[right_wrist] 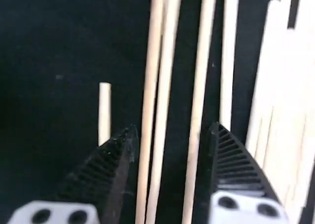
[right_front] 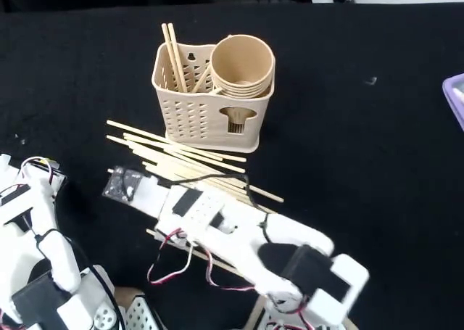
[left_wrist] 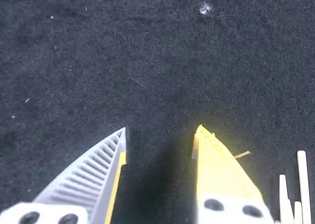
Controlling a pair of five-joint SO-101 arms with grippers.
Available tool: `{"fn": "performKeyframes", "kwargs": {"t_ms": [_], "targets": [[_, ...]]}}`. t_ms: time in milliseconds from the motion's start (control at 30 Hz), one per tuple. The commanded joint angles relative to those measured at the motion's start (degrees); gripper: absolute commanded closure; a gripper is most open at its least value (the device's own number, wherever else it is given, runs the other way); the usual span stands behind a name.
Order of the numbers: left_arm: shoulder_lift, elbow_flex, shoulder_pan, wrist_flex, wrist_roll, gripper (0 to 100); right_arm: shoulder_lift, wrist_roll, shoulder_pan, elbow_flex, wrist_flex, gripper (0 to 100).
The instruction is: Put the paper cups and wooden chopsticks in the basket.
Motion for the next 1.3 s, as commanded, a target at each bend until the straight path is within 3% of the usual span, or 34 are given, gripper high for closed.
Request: {"fn": "performKeyframes", "kwargs": {"t_ms": [0, 100, 200, 367, 633, 833, 1267], "targets": [[-1.4, -1.6, 0.3, -1.0, -0.6, 78, 2.8, 0.4, 0.8, -4.1, -0.1, 76.9], [-1.4, -1.6, 0.3, -1.0, -0.6, 78, 3.4, 0.4, 0.8, -6.1, 1.8, 84.5], [-1.4, -1.5, 0.3, -1.0, -0.6, 78, 3.3, 0.4, 0.8, -6.2, 1.8, 99.5], [-1.4, -1.5, 0.2, -1.0, -0.6, 78, 0.2, 0.5, 2.1, -6.4, 4.7, 98.8], [-1.4, -1.5, 0.2, -1.0, -0.6, 78, -17.5, 0.4, 4.9, -7.3, 14.2, 98.8], [-1.4, -1.5, 0.2, -1.0, -0.6, 78, -24.1, 0.4, 4.8, -5.8, 14.8, 98.8], [-1.4, -1.5, 0.2, -0.9, -0.6, 78, -10.8, 0.4, 4.6, 6.0, 2.0, 97.5]]}}
